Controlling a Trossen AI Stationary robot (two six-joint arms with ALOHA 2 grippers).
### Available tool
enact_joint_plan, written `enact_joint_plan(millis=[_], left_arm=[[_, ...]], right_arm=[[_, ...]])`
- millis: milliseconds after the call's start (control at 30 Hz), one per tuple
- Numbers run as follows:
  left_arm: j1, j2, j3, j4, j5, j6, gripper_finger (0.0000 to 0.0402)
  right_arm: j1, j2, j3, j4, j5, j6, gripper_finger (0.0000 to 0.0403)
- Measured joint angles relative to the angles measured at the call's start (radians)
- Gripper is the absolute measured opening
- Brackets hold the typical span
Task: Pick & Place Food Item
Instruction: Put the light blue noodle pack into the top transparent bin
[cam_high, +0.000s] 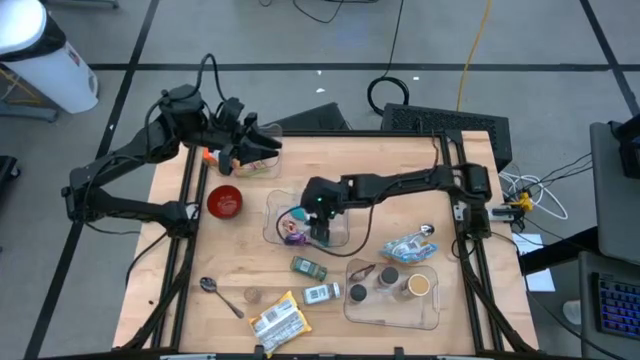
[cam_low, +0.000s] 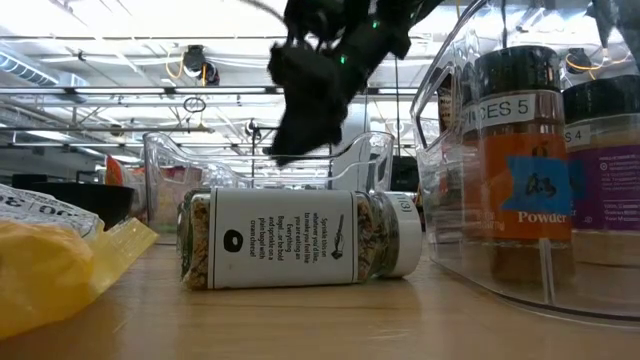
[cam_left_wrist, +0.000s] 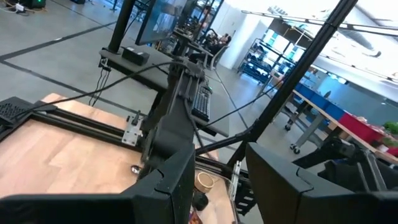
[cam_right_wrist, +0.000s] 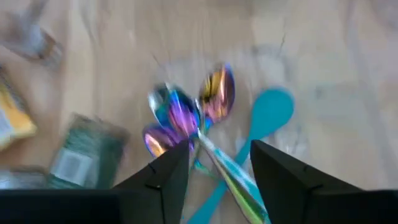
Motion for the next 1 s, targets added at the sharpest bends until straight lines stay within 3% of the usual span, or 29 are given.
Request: enact_joint_plan(millis=[367, 500, 667, 767, 1000], left_arm=[[0.000, -0.160, 0.000, -0.017, -0.001, 0.036, 0.0149], [0.000, -0.238, 0.001, -0.131, -0.035, 0.058, 0.0149], [-0.034, -0.304, 0.001, -0.353, -0.171, 0.104, 0.0150], [-0.077, -0.320, 0.001, -0.423, -0.235, 0.107, 0.0150], [-0.180, -0.314, -0.003, -0.468, -0.335, 0.155, 0.0150]], right_arm=[[-0.023, -0.198, 0.000, 0.109, 0.001, -0.001, 0.0171], [-0.025, -0.257, 0.000, 0.130, 0.001, -0.007, 0.0169], [-0.025, -0.322, 0.000, 0.120, -0.040, 0.061, 0.0169], [-0.025, -0.377, 0.000, 0.053, -0.129, 0.044, 0.0169], [0.042, -0.496, 0.000, -0.247, -0.072, -0.037, 0.0161]])
